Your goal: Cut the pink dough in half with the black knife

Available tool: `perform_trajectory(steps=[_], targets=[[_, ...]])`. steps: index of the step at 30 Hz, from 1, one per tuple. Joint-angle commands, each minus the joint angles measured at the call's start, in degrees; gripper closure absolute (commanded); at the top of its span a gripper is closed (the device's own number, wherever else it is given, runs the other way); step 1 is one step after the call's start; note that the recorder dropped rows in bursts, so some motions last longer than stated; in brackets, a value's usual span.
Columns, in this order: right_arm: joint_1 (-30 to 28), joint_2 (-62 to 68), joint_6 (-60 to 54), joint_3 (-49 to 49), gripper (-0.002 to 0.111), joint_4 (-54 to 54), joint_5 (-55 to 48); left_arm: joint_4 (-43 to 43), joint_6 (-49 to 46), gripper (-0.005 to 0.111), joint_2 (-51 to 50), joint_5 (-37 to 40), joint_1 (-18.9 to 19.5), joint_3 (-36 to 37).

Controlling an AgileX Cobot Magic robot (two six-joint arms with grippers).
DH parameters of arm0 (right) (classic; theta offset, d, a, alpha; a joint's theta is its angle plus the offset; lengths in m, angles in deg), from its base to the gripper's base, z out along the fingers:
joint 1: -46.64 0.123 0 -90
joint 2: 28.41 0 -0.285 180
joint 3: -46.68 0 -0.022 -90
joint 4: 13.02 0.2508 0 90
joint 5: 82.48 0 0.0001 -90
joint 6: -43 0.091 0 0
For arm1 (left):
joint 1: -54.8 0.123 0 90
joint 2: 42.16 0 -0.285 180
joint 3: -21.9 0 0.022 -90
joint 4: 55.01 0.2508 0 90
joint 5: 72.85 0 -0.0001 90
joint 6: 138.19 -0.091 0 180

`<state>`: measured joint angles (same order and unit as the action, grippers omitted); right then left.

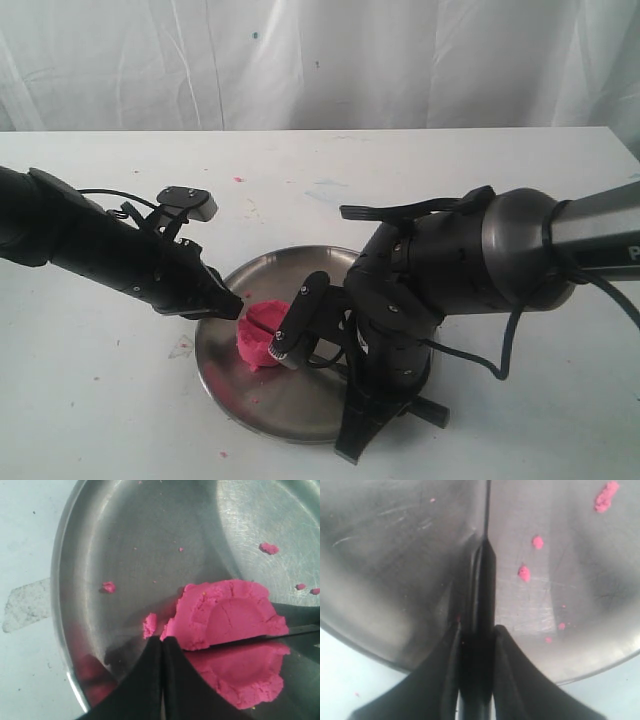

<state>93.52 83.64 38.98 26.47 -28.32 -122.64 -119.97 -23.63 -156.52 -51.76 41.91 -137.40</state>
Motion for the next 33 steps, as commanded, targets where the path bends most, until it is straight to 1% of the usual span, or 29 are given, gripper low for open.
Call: perform_trajectory(steps=[1,14,21,33], targets=[[-0.08,-0.05,-0.3,0.2,0.103,0.28,0.21,-0.51,-0.24,0.107,0.57,0.82,-0.4,0.4],[-0.08,-0.05,-0.3,0.2,0.103,0.03,1.64,-0.51,-0.24,0.107,0.57,0.82,-0.4,0.4],[-0.08,-0.05,2.93,0.2,0.103,-3.17,2.29,-0.51,-0.24,0.107,0.57,0.82,-0.4,0.4],[-0.08,-0.05,4.36,0.2,0.103,-4.87,2.52,-0.51,-0.24,0.107,0.57,0.82,-0.4,0.4]])
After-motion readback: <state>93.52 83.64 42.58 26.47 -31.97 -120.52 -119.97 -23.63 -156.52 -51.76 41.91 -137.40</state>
